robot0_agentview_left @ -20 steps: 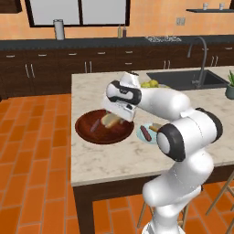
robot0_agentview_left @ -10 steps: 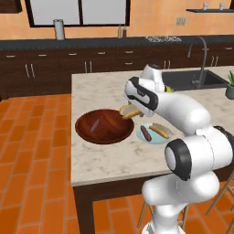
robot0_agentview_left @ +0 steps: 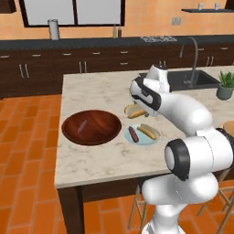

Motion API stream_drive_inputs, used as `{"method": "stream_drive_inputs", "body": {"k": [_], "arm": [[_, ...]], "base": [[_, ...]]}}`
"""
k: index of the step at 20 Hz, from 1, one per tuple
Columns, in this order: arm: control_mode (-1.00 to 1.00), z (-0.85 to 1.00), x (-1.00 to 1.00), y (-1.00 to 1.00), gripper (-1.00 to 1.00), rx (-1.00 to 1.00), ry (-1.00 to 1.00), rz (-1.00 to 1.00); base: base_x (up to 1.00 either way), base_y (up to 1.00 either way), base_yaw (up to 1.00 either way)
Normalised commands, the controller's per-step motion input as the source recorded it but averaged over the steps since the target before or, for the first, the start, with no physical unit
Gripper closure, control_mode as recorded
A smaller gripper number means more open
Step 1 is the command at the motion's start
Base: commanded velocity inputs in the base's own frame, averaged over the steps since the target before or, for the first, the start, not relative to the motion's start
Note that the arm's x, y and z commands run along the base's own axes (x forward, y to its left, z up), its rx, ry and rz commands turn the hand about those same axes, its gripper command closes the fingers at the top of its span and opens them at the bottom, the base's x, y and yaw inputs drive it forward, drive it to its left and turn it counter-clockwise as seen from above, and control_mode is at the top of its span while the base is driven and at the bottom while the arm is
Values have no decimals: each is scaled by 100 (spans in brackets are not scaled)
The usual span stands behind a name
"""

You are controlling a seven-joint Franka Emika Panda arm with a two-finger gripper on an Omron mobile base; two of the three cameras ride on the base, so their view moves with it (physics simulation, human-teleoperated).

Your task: Place one bun and one sausage from the bowl on each plate.

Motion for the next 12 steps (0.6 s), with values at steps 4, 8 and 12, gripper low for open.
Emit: {"method": "stream_drive_inputs", "body": {"k": [4, 8, 12], "arm": [[100, 0, 0, 0, 100, 0, 0, 0], [100, 0, 0, 0, 100, 0, 0, 0], [100, 0, 0, 0, 100, 0, 0, 0]], "base": [[0, -100, -2], [0, -100, -2], [0, -100, -1]]}}
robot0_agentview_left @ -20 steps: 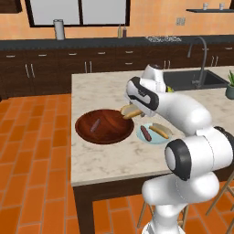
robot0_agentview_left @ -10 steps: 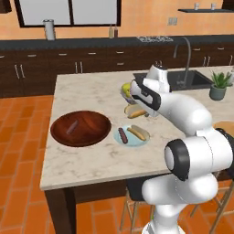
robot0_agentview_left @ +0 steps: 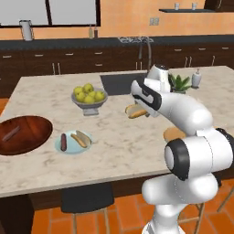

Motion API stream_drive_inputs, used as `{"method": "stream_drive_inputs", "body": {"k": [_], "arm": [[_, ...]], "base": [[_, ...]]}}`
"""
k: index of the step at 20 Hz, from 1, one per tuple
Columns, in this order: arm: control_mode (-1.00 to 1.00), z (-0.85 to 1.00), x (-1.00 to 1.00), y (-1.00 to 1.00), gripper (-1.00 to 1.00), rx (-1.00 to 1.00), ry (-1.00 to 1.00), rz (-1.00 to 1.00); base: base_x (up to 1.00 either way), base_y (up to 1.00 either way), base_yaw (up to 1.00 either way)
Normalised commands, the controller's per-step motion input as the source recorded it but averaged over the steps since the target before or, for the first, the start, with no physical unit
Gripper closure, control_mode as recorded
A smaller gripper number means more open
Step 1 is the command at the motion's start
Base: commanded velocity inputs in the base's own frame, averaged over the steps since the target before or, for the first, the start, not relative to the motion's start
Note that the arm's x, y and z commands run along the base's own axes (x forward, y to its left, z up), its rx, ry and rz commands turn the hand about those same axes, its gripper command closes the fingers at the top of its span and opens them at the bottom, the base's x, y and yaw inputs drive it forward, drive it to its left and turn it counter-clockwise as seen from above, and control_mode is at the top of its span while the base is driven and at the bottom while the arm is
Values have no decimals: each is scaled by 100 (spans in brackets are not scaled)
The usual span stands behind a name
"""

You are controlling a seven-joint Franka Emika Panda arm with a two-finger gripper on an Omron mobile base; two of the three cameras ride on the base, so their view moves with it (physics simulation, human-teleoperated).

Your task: Place one bun and one sausage from the bowl on each plate.

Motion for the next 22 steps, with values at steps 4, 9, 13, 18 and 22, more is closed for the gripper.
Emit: {"method": "stream_drive_inputs", "body": {"k": [4, 9, 13, 18, 22], "arm": [[100, 0, 0, 0, 100, 0, 0, 0], [-100, -21, 20, -81, 100, 0, 13, -3], [-100, -89, 42, -46, 100, -4, 23, 0], [-100, -87, 7, -49, 100, -5, 7, -2], [-100, -88, 0, -21, 100, -11, 0, -4]], "base": [[0, -99, -2], [0, 0, 0], [0, 0, 0], [0, 0, 0], [0, 0, 0]]}}
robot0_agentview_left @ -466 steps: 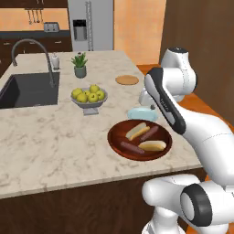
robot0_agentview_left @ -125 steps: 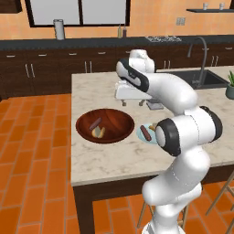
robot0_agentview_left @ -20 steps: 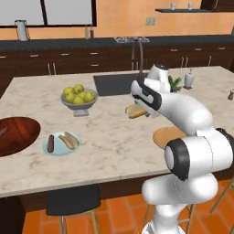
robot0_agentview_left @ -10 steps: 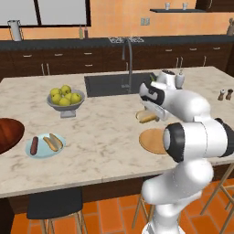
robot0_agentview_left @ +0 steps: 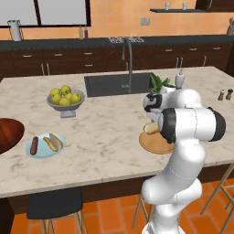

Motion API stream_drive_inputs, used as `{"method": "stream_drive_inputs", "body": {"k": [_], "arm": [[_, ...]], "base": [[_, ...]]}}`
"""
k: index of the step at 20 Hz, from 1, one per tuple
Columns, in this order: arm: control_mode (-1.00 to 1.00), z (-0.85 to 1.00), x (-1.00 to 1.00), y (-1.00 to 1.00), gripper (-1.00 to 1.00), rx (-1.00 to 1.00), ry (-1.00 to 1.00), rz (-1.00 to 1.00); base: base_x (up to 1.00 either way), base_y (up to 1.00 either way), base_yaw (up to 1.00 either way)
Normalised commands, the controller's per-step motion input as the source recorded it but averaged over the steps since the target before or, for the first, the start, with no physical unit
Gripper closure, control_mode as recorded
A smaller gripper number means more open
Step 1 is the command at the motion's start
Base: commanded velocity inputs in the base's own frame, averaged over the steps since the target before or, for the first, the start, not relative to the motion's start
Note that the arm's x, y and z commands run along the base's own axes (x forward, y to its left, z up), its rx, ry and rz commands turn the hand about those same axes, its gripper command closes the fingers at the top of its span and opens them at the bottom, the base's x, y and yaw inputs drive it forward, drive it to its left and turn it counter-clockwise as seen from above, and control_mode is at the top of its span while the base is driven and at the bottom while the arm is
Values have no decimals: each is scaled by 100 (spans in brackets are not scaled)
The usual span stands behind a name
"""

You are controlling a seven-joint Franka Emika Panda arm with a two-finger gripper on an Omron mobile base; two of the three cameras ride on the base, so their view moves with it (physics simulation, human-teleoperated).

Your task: Place one bun and one sausage from the bowl on each plate.

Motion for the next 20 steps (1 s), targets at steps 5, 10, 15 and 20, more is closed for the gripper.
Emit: {"method": "stream_drive_inputs", "body": {"k": [5, 10, 15, 20], "arm": [[-100, -55, -3, -7, 100, -4, 0, -3], [-100, -19, -14, -20, -100, 0, 0, -2], [-100, 7, 23, -1, -100, 0, -4, -4], [-100, 33, 30, 0, -100, -7, 16, 5]], "base": [[0, 0, 0], [0, 0, 0], [0, 0, 0], [0, 0, 0]]}}
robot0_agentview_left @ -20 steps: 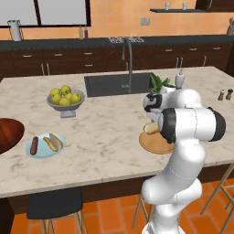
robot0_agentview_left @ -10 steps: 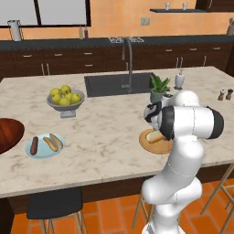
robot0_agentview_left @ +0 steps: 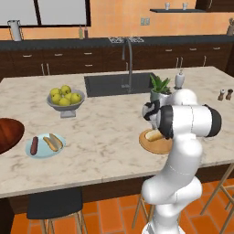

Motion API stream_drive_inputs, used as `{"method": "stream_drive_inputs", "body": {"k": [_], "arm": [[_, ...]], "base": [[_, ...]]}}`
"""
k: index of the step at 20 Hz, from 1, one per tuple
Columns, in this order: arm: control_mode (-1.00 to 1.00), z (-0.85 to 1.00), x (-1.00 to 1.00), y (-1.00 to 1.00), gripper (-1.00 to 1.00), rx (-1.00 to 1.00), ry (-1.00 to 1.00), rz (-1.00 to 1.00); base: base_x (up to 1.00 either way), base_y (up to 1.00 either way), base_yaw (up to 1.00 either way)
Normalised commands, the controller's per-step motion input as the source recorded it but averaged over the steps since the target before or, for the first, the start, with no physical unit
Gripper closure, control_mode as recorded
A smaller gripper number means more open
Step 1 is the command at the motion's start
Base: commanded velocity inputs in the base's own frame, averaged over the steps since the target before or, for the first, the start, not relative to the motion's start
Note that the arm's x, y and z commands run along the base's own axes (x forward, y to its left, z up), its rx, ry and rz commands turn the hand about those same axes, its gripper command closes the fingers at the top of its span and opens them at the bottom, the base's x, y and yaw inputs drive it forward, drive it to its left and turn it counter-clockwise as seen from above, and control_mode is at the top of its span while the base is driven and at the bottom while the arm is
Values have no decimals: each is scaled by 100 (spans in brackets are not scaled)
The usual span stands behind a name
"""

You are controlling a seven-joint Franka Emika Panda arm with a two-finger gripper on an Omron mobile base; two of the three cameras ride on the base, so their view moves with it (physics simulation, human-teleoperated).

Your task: Place one bun and one sausage from the bowl on each plate.

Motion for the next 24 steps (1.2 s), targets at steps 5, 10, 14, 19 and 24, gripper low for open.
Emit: {"method": "stream_drive_inputs", "body": {"k": [5, 10, 14, 19, 24], "arm": [[-100, 32, -4, 0, -100, 1, 20, 17], [-100, 100, -50, 3, -100, 3, -37, 13], [-100, 100, -66, 57, -100, -3, -40, 16], [-100, 97, -32, 47, -100, -2, -20, 9], [-100, 25, 49, 1, -100, -1, 9, 6]], "base": [[0, 0, 0], [0, 0, 0], [0, 0, 0], [0, 0, 0], [0, 0, 0]]}}
